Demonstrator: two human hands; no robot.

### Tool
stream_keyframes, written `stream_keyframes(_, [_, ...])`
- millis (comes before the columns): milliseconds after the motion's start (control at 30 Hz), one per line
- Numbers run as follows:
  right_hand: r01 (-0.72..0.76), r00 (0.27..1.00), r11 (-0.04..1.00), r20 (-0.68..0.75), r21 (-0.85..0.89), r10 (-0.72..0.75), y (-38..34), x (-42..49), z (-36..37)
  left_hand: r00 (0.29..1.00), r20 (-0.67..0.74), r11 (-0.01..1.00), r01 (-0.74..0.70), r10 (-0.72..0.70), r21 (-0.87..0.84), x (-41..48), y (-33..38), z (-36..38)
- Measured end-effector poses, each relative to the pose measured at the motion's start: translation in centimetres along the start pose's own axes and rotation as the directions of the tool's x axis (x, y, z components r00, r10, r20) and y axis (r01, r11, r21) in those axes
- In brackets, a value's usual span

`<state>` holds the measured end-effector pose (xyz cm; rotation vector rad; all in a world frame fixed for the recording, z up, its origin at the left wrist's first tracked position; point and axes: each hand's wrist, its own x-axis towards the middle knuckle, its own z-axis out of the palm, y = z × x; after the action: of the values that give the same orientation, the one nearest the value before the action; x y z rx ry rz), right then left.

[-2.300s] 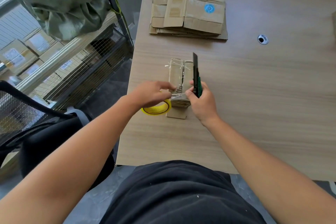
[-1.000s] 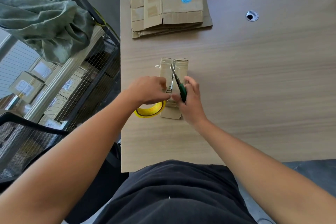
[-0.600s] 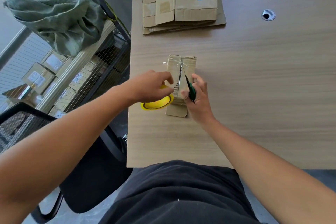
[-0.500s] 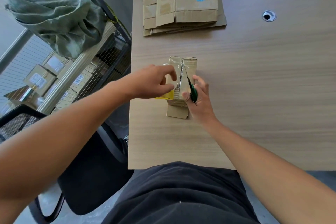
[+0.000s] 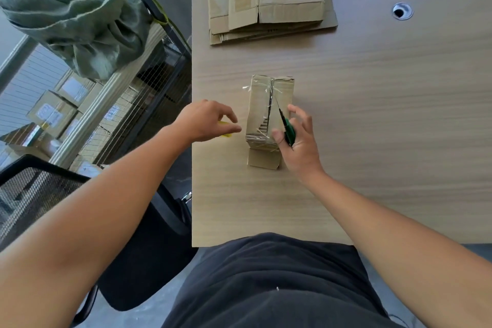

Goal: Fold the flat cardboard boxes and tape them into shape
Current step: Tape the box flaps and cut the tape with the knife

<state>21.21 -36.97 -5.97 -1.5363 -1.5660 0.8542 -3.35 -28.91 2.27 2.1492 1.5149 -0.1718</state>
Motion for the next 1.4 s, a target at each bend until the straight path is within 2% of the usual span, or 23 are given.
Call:
stream_keyframes(133, [0.041, 0.998, 0.998, 0.038, -0.043, -0.039, 0.0, 0.7, -1.0, 0.999, 0.049, 0.989, -0.012, 0.02, -0.144, 1.2, 0.2, 2.2])
stream_keyframes(300, [-0.005, 0.978, 0.999, 0.207, -0.052, 0.016, -1.4, 2.7, -4.5, 0.996, 0.056, 0.958, -0.057, 0.076, -0.282, 1.5, 2.0, 4.3])
stream_keyframes(433, [-0.046, 0.983, 0.982, 0.164, -0.182, 0.076, -4.0, 3.4, -8.1, 1.0, -0.01, 0.93, 0.008, -0.013, -0.367, 0.8, 4.5, 6.8])
stream_keyframes(500, [-0.12, 0.957, 0.981, 0.244, -0.154, 0.155, -5.4, 2.5, -9.6, 0.998, -0.021, 0.917, 0.043, -0.056, -0.398, 0.5, 6.0, 7.6])
stream_keyframes(567, [-0.165, 0.919, 0.965, 0.323, -0.202, 0.225, -6.2, 1.4, -10.3, 0.994, -0.033, 0.892, 0.079, -0.105, -0.444, 0.2, 7.4, 8.1])
stream_keyframes(633, [-0.172, 0.912, 0.952, 0.324, -0.255, 0.252, -6.6, 0.7, -10.4, 0.988, -0.044, 0.868, 0.108, -0.148, -0.485, 0.1, 8.6, 8.4])
stream_keyframes(733, [0.017, 0.937, 0.9, 0.32, -0.436, 0.138, -6.5, 0.3, -10.3, 0.977, -0.052, 0.853, 0.154, -0.207, -0.499, 0.3, 10.3, 8.8])
stream_keyframes(800, [0.141, 0.902, 0.804, 0.409, -0.578, 0.136, -5.6, 0.0, -10.2, 0.966, -0.05, 0.838, 0.195, -0.255, -0.509, 0.4, 11.4, 9.1])
stream_keyframes(900, [0.198, 0.851, 0.766, 0.495, -0.612, 0.176, -3.9, -0.8, -10.6, 0.943, -0.064, 0.797, 0.239, -0.327, -0.554, 0.0, 12.4, 9.4])
stream_keyframes(967, [0.207, 0.81, 0.782, 0.551, -0.587, 0.2, -3.1, -1.0, -10.9, 0.924, -0.044, 0.718, 0.264, -0.379, -0.644, -1.0, 12.7, 9.9])
stream_keyframes(1067, [0.257, 0.736, 0.744, 0.624, -0.617, 0.263, -2.7, -1.1, -10.8, 0.879, 0.007, 0.507, 0.282, -0.477, -0.815, -3.8, 13.3, 11.1])
stream_keyframes(1100, [0.271, 0.721, 0.728, 0.634, -0.629, 0.279, -2.8, -1.2, -10.6, 0.866, -0.022, 0.496, 0.265, -0.499, -0.827, -4.8, 13.5, 11.5])
stream_keyframes(1167, [0.262, 0.69, 0.724, 0.649, -0.638, 0.321, -3.2, -1.0, -10.3, 0.854, -0.093, 0.571, 0.257, -0.512, -0.779, -6.1, 13.8, 12.2])
stream_keyframes(1267, [0.256, 0.635, 0.732, 0.681, -0.631, 0.365, -3.4, -0.5, -10.1, 0.832, -0.141, 0.675, 0.322, -0.536, -0.664, -5.9, 14.2, 11.9])
stream_keyframes(1400, [0.286, 0.625, 0.703, 0.683, -0.651, 0.379, -3.4, -0.5, -10.2, 0.792, -0.083, 0.72, 0.5, -0.604, -0.481, -4.6, 14.1, 10.7])
